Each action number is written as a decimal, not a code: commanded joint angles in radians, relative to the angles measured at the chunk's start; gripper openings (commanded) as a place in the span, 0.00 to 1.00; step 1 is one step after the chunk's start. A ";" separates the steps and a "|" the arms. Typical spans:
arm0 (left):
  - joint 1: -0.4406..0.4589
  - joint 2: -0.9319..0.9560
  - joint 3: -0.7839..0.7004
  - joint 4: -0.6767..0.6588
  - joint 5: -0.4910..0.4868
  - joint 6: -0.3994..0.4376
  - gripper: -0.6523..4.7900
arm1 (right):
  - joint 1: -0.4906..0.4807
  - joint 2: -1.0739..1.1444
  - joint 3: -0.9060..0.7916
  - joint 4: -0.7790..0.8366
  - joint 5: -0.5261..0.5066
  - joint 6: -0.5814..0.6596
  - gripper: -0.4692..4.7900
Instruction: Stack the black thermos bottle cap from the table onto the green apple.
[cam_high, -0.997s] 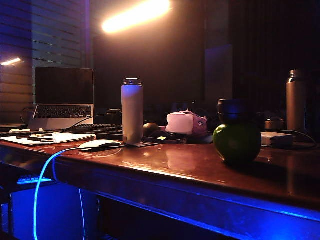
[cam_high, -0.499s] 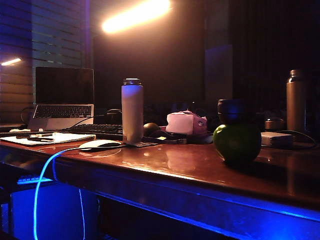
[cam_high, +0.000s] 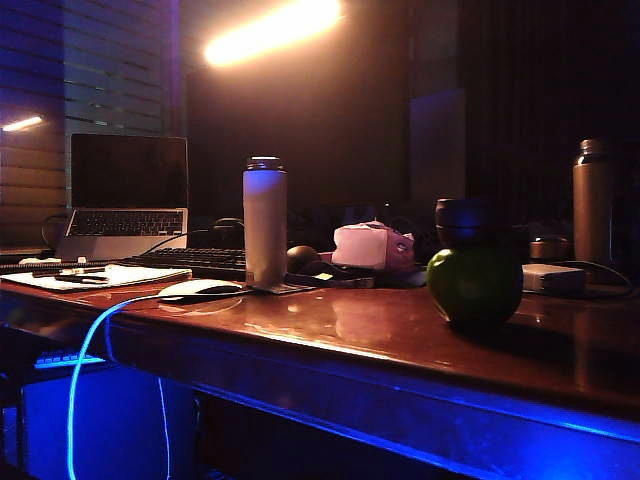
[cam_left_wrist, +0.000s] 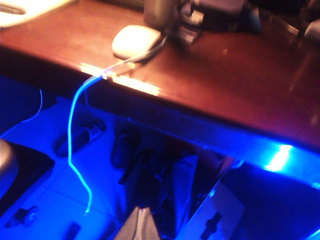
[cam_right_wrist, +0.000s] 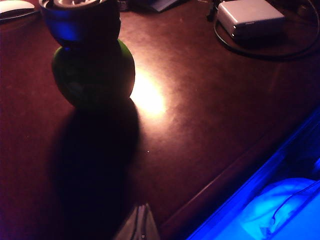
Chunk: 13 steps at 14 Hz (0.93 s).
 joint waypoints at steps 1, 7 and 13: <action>0.000 0.001 -0.002 0.012 0.001 0.083 0.11 | 0.001 -0.002 -0.008 0.004 0.001 0.016 0.08; 0.000 0.001 -0.002 -0.031 -0.002 0.089 0.12 | 0.001 -0.002 -0.008 0.004 0.001 0.015 0.08; 0.001 0.001 -0.002 -0.031 -0.002 0.089 0.12 | 0.001 -0.002 -0.008 0.004 0.001 0.015 0.08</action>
